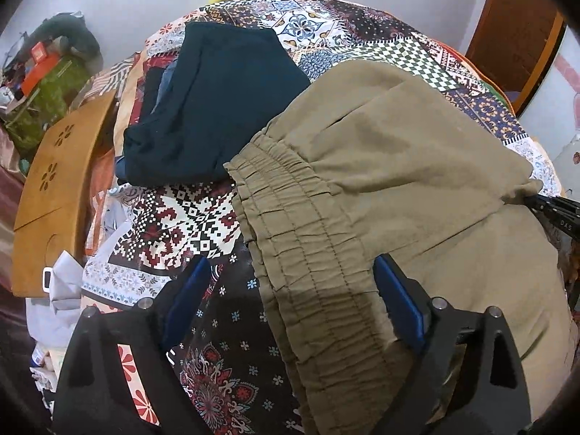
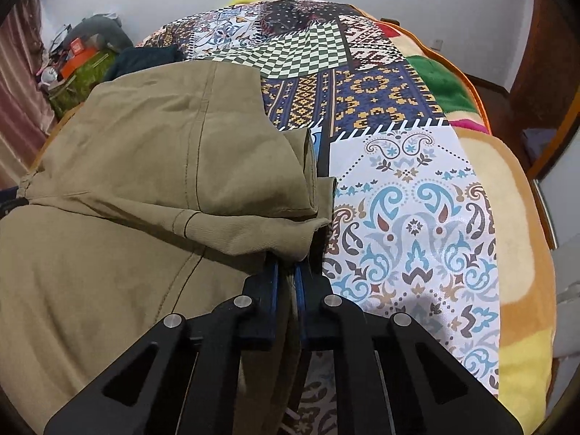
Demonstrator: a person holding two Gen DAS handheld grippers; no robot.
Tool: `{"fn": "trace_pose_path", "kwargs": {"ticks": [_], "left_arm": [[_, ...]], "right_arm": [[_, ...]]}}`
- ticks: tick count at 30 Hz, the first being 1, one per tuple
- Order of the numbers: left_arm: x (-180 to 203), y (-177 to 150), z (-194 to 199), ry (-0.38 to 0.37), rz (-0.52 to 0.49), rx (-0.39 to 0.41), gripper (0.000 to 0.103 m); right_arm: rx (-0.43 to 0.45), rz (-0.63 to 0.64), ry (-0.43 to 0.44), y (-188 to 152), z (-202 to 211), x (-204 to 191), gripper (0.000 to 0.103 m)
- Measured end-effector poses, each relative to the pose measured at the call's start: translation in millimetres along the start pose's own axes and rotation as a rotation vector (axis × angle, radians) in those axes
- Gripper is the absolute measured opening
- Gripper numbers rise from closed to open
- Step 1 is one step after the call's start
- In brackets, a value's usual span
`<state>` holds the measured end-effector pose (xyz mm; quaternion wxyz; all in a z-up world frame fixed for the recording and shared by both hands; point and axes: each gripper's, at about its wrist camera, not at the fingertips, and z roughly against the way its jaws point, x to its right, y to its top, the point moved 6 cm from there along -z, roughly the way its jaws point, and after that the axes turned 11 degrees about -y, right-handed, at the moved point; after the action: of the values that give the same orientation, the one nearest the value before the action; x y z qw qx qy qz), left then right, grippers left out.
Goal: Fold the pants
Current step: 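Grasp the pant leg edge with the right tool and hold it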
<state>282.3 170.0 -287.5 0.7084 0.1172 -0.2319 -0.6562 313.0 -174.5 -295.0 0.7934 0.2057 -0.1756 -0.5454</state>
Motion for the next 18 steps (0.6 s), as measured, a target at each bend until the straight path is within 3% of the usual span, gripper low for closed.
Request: {"fn": "trace_pose_path", "kwargs": {"ticks": [2, 9, 12, 16, 18], "left_arm": [[1.1, 0.6, 2.5, 0.002, 0.005, -0.004, 0.092], [5.2, 11.5, 24.0, 0.034, -0.013, 0.044, 0.092], [5.3, 20.4, 27.2, 0.02, -0.008, 0.059, 0.092], [4.0, 35.4, 19.0, 0.028, -0.02, 0.054, 0.092], [1.1, 40.1, 11.2, 0.025, -0.011, 0.04, 0.092]], "right_arm": [[-0.003, -0.005, -0.006, 0.0, 3.7, 0.3, 0.013], [0.079, -0.024, 0.053, 6.3, 42.8, 3.4, 0.013], [0.128, -0.038, 0.077, 16.1, 57.8, 5.4, 0.022], [0.167, -0.068, 0.075, 37.5, 57.6, 9.7, 0.044], [0.16, -0.08, 0.07, 45.9, 47.1, 12.8, 0.047]]}}
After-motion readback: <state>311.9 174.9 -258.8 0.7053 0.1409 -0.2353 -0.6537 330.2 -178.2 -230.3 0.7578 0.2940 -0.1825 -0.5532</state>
